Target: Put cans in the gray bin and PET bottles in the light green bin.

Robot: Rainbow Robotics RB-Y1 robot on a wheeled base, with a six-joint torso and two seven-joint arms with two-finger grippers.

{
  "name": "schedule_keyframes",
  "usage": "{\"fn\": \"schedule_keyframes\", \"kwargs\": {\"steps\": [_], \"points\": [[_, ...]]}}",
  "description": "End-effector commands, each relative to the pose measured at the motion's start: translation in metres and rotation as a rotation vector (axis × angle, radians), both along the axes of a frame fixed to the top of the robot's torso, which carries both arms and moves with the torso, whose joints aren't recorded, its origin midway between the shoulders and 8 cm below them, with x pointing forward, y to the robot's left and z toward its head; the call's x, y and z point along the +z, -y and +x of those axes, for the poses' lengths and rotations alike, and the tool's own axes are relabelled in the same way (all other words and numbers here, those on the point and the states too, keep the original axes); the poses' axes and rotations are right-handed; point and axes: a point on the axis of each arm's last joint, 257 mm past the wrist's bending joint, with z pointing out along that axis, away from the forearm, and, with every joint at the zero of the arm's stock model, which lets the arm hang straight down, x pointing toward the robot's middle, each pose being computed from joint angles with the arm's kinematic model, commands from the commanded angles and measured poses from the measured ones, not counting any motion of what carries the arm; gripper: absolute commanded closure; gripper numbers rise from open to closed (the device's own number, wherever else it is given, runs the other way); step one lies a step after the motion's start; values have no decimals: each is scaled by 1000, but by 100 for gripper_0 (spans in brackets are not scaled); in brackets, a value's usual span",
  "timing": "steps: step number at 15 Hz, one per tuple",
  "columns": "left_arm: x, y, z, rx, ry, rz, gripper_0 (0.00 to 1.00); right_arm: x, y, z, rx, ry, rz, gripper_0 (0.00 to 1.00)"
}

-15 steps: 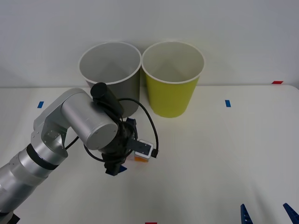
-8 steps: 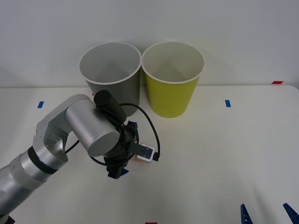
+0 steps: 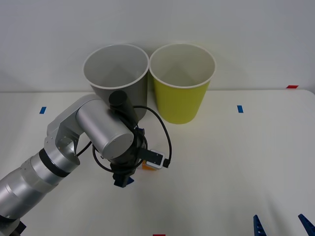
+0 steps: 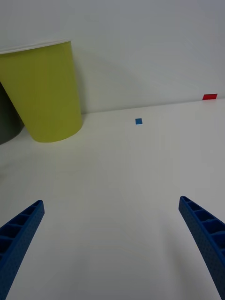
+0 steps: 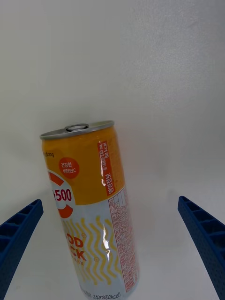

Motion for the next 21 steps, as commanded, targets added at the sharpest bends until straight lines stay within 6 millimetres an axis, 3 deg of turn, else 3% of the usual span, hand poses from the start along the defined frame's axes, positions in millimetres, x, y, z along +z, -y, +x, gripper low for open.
{"fn": "schedule_keyframes", "kwargs": {"steps": [1, 21], "points": [[-3, 3, 4, 12, -14, 0, 1, 0, 0, 0, 0, 0, 0, 0], [-22, 14, 12, 17, -17, -34, 4, 0, 0, 0, 0, 0, 0, 0]]}}
